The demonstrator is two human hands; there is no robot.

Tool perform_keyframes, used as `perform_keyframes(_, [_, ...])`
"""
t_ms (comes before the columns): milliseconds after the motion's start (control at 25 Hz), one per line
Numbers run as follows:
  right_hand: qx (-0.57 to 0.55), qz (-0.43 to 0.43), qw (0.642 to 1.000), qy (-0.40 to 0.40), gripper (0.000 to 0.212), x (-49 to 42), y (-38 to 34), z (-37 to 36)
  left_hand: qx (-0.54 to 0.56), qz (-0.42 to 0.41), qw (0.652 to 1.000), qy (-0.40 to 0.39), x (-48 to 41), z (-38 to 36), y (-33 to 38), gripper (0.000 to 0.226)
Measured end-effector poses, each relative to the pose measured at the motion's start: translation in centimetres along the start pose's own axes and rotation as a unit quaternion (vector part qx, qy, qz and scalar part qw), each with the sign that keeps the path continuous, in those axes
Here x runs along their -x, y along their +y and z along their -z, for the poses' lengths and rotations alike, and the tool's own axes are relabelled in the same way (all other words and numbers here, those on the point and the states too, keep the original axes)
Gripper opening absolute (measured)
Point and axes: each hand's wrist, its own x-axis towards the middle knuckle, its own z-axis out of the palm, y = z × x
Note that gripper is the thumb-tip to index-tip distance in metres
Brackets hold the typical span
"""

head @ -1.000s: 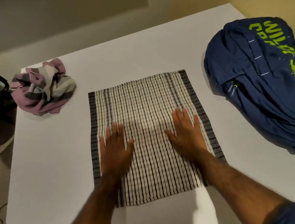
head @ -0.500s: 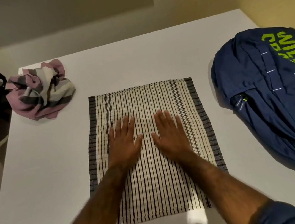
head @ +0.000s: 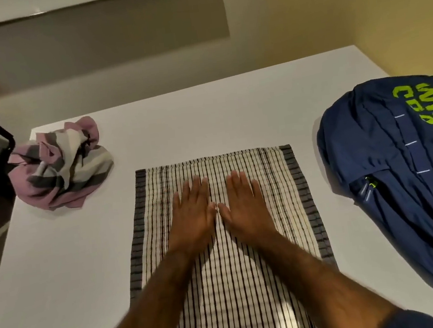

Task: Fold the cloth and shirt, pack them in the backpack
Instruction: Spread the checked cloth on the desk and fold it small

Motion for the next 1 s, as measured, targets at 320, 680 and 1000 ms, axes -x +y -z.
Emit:
perform_keyframes(320, [0.053,-0.049,0.997,0.009,0.083,-5.1,9.4,2.8,-0.066,0.076,0.994,-0.032,-2.9,3.2,-9.2,0.069])
perform_keyframes(680, [0.187,-0.010,0.979,0.082,0.041,-10.4,13.9,7.8,-0.137,0.076,0.987,0.017,-7.7,7.0,-10.8,0.055])
perform_keyframes(1000, [0.149,0.015,0.989,0.014,0.032,-11.7,13.2,9.9,-0.147,0.126,0.979,0.065,-10.8,8.1,-11.3,0.009])
